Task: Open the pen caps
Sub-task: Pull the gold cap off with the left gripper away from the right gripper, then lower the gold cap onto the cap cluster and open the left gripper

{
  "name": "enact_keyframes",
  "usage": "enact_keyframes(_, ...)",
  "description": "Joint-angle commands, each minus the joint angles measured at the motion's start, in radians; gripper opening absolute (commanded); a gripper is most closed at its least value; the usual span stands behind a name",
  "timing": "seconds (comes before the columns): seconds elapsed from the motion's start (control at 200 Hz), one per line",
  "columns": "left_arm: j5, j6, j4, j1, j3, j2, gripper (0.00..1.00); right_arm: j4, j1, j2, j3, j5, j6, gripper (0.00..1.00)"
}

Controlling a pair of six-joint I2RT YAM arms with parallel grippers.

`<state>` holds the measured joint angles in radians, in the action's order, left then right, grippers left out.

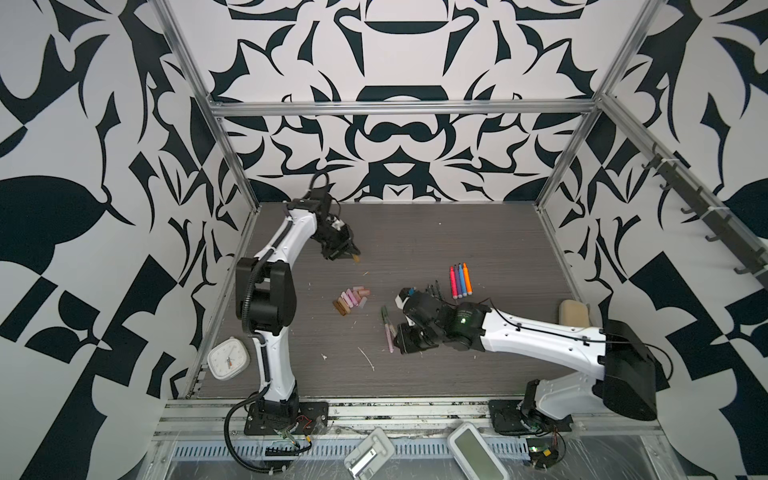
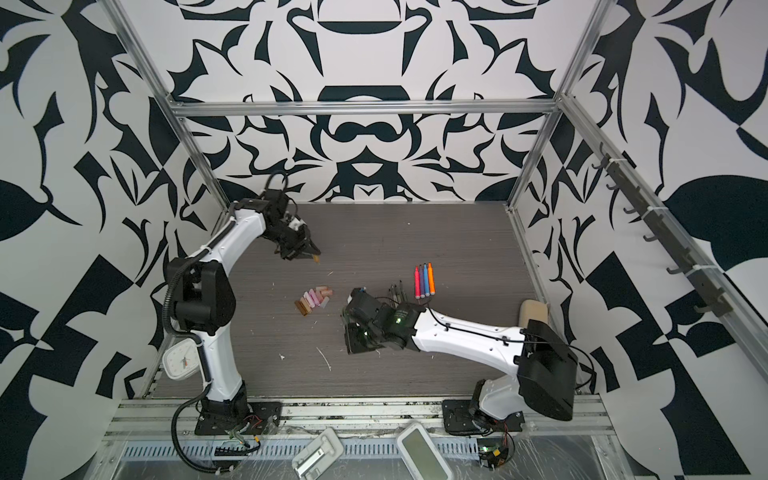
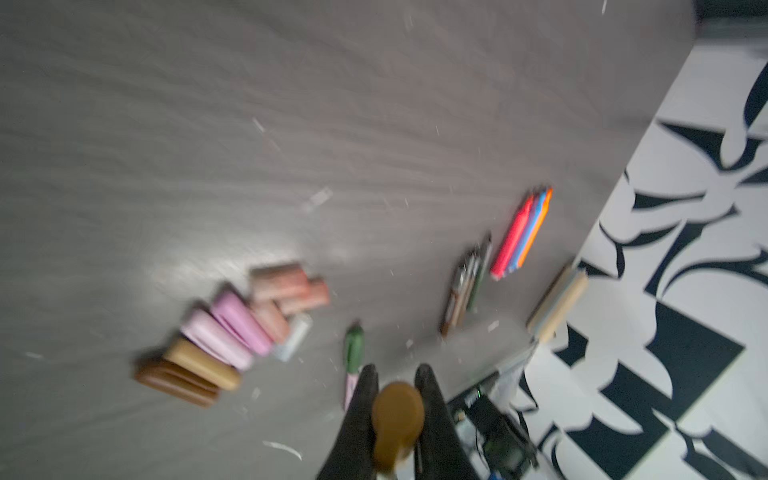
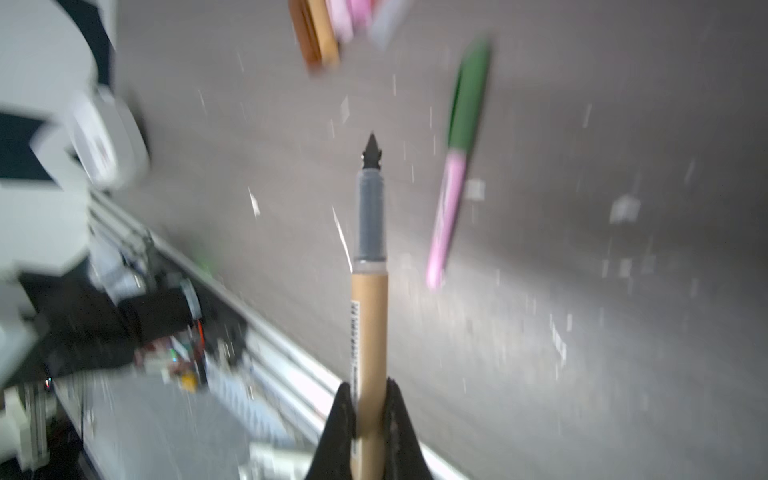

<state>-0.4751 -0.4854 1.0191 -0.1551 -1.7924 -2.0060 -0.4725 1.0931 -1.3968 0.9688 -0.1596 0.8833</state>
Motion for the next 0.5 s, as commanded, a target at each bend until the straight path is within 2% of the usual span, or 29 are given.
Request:
enact_keyframes(0.0, 0.093, 0.037, 0.006, -0.003, 0.002, 0.012, 0.00, -0.063, -0.010, 0.037, -0.002, -0.017, 0.029, 0.00)
enact_keyframes(0.165, 0.104, 0.072, 0.012, -0.003, 0.079, 0.060, 0.00, -0.073, -0.016, 0.043, 0.005, 0.009, 0.022, 0.00)
enact_keyframes(0.495, 0.081, 0.048, -0.072, -0.003, 0.375, 0.275, 0.00, -0.164, -0.075, 0.008, 0.080, 0.067, -0.023, 0.00)
